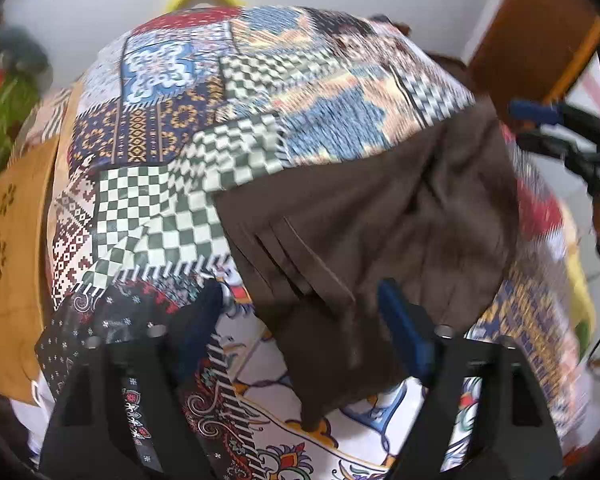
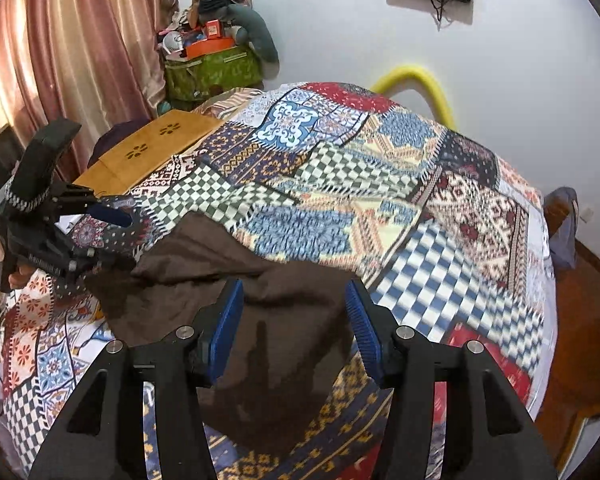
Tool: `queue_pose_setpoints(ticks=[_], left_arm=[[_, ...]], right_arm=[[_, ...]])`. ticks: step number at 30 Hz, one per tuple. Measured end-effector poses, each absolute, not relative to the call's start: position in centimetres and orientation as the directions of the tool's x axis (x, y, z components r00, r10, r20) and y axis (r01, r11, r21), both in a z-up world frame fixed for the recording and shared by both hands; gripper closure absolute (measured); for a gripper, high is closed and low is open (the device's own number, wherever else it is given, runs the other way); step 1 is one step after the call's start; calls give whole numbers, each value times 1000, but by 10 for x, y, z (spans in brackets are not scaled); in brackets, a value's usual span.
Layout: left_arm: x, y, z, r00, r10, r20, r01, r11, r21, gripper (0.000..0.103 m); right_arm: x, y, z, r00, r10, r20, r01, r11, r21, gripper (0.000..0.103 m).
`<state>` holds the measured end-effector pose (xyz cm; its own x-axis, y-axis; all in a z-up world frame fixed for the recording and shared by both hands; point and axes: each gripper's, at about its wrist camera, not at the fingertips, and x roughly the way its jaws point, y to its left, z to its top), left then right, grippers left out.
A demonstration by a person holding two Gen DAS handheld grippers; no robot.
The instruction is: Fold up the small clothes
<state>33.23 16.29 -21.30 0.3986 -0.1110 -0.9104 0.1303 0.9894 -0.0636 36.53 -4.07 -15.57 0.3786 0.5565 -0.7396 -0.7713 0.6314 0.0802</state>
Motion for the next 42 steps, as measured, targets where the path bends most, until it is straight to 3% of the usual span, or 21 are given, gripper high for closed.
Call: queue_pose_setpoints(ticks=[5,17,20,26,29,31,33,35,37,42], left_arm=[[337,151,-238,382,-14,-924,124,992,36,13],[385,215,-224,442,77,-894,-137,990,18,13],[380,222,-216,470,36,-882,-144,989,-36,13],[350,195,-221,465,-98,-880,-16,993,-120,13],[340,179,-235,431,-126,-894,24,991,-128,23],[336,170,-248,406,-101,-908,35,995,-95,46],[334,168,-253,411,-123,-903,25,992,-124,59],[332,168,-250,445,-83,-892,1,996,-92,84],[331,173,-247,460,-82,-884,-20,995,-103,88],[332,188,-250,463,-66,-884,-73,991,-112,88]], right_arm=[[358,-48,-184,369,556,-745,-739,662,128,54],[401,-61,-221,398,498,-770,-640,753,157,54],[402,-63,-225,412,482,-773,-631,763,139,54],[385,-71,-205,475,531,-702,-626,765,154,54],[379,-67,-198,486,564,-668,-636,752,172,54],[380,-59,-200,473,570,-672,-641,746,181,56],[385,-52,-207,455,569,-685,-635,747,199,65],[389,-46,-215,438,564,-700,-629,748,210,70],[393,-42,-226,430,538,-725,-619,760,197,76],[397,-50,-244,409,513,-755,-593,778,208,77]])
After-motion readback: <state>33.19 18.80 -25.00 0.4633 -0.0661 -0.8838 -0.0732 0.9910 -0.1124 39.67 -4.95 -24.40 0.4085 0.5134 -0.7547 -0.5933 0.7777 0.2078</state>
